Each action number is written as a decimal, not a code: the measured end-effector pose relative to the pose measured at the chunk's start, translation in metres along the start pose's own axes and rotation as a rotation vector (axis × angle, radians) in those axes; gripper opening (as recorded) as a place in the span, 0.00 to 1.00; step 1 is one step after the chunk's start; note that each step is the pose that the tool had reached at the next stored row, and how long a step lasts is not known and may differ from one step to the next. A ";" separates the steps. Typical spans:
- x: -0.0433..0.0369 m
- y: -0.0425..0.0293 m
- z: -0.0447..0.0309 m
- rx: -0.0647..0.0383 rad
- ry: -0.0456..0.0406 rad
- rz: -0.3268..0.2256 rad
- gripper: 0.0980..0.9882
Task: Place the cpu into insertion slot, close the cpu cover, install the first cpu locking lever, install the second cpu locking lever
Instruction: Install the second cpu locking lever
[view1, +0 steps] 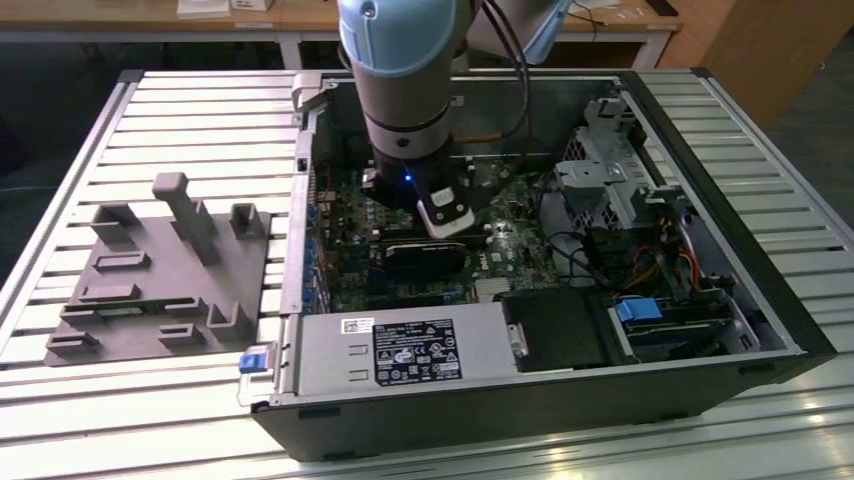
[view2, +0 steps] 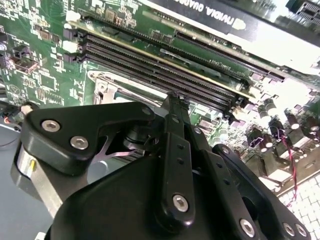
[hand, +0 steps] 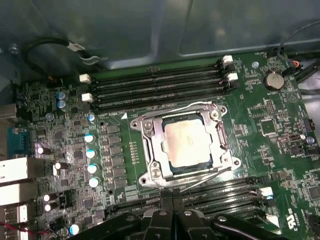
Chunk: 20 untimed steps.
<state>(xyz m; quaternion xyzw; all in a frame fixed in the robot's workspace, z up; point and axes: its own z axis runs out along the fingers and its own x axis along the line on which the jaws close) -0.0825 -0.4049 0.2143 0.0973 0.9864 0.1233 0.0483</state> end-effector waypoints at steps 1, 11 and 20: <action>0.0003 -0.0004 0.0007 -0.006 0.0010 0.001 0.00; 0.0078 -0.0048 0.0097 -0.028 0.0052 0.003 0.00; 0.0120 -0.0076 0.0174 -0.042 0.0077 0.005 0.00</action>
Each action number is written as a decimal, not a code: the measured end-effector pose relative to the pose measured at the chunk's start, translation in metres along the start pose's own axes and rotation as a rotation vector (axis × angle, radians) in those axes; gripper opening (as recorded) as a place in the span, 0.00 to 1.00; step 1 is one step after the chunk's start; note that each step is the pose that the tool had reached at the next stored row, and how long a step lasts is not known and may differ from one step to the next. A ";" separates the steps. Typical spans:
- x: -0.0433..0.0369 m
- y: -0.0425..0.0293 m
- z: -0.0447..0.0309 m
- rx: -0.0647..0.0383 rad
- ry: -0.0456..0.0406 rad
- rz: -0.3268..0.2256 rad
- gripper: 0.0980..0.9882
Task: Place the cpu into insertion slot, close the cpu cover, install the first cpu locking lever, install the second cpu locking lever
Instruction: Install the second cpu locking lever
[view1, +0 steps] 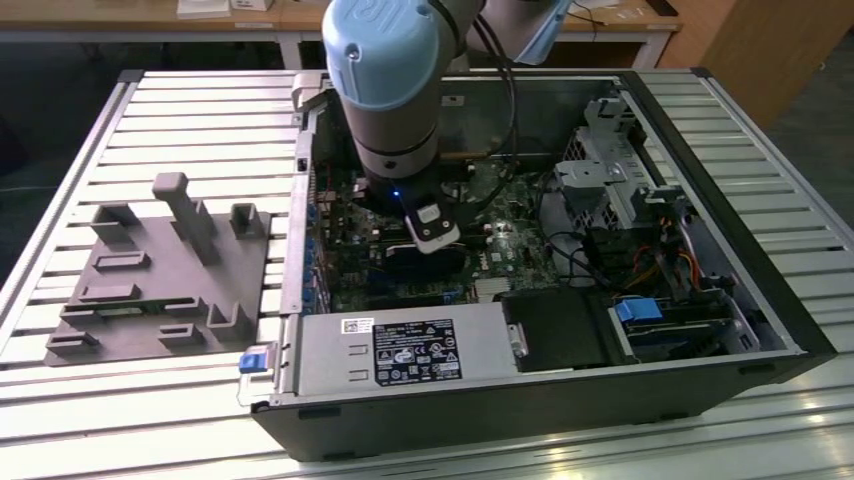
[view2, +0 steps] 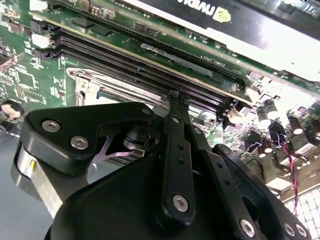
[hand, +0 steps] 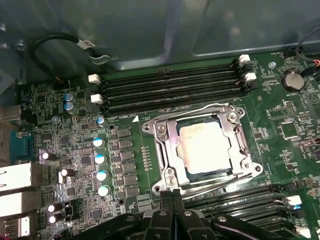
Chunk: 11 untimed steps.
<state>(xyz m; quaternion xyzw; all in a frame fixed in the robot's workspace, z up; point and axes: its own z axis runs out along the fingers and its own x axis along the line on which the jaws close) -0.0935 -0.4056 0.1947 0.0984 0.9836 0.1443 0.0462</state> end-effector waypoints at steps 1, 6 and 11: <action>0.0004 -0.0002 0.0003 -0.002 0.0004 0.000 0.00; 0.0012 -0.0001 0.0015 -0.017 0.0031 0.002 0.00; 0.0023 0.0004 0.0034 -0.023 0.0043 0.003 0.00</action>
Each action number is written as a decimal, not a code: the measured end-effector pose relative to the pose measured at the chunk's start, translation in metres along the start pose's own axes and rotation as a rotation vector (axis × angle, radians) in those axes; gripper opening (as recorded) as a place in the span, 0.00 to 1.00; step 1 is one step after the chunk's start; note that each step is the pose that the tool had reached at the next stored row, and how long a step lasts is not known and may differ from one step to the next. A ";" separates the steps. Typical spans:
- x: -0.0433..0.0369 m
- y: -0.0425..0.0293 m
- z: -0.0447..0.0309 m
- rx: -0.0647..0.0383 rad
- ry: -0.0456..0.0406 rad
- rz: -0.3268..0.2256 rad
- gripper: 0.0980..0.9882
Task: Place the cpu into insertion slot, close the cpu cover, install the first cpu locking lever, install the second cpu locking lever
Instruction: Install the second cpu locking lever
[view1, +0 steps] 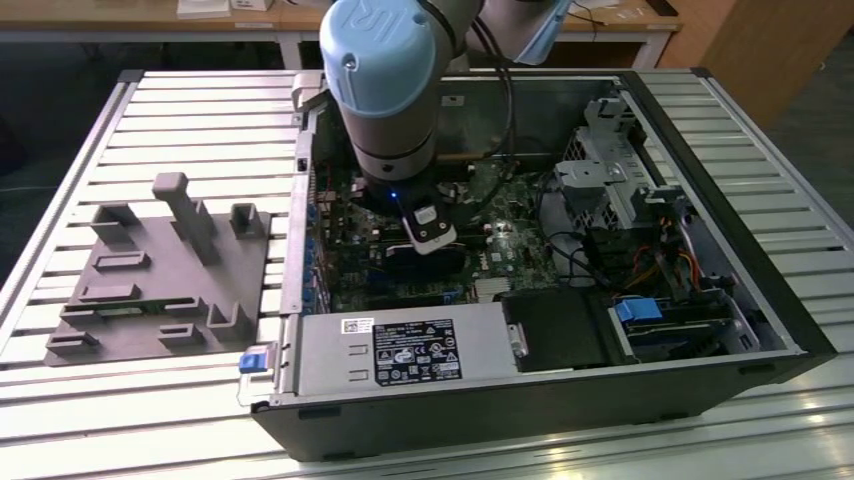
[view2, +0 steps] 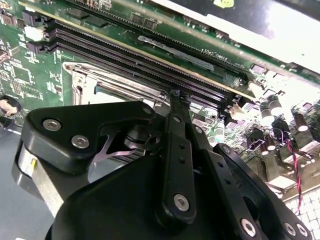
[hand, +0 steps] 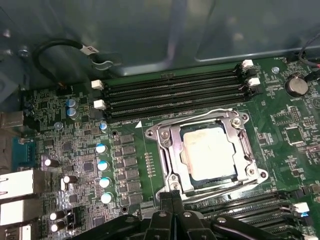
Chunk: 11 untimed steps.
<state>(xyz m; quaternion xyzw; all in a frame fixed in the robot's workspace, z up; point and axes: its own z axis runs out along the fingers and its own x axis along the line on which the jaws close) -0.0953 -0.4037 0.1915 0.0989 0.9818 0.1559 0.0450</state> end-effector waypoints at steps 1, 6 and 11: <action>0.0003 0.0001 0.0005 0.000 0.0001 0.000 0.00; 0.0021 0.0003 0.0027 -0.003 0.0005 0.000 0.00; 0.0042 -0.0007 0.0046 -0.004 0.0008 0.000 0.00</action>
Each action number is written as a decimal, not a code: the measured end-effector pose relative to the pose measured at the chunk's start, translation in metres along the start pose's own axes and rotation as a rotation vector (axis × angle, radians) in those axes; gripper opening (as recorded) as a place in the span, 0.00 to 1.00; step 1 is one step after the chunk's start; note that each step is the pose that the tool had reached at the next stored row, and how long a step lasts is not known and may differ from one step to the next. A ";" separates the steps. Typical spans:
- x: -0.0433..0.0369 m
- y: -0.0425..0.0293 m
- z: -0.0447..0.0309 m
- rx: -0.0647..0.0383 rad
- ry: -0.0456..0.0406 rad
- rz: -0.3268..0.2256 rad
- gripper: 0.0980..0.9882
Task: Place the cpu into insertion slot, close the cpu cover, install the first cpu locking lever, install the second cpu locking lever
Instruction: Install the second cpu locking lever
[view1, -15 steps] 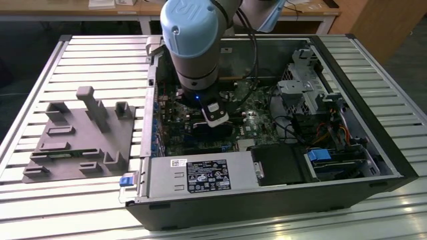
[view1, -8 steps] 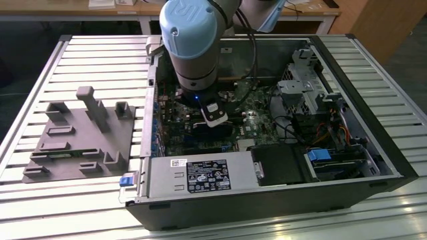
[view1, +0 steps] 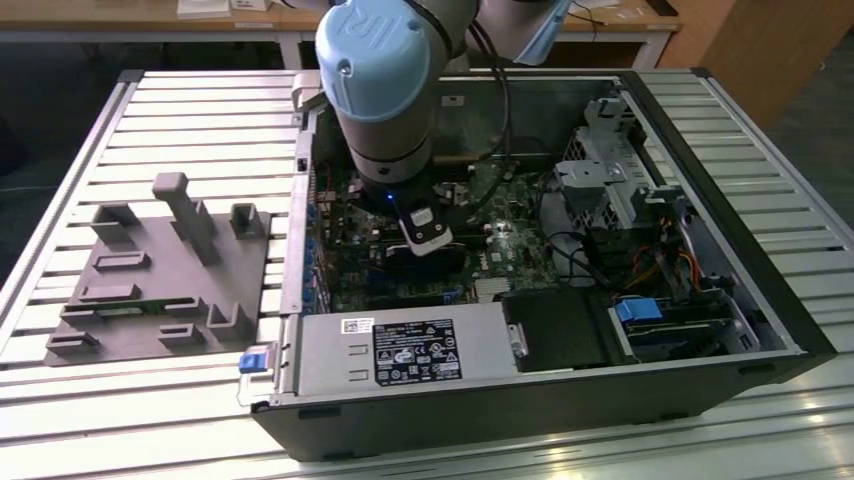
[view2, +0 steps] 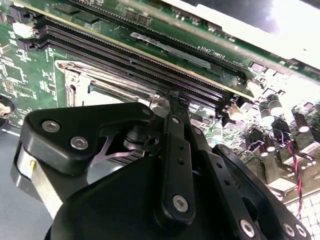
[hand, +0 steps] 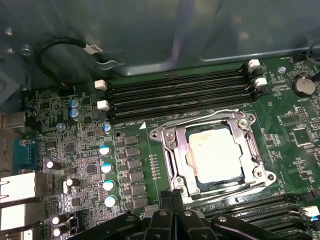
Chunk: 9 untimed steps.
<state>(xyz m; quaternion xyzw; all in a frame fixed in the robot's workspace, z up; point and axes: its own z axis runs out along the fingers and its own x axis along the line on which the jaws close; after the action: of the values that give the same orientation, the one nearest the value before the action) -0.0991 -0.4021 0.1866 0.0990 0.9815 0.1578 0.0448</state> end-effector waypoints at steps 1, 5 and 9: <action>0.0003 -0.0001 0.0002 0.000 0.0001 0.000 0.00; 0.0003 0.0001 -0.0002 -0.001 -0.0001 0.000 0.00; -0.0001 0.0027 -0.0080 -0.001 0.0000 0.000 0.00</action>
<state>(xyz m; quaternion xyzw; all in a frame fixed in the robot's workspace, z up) -0.0994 -0.4020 0.1951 0.0990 0.9814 0.1583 0.0448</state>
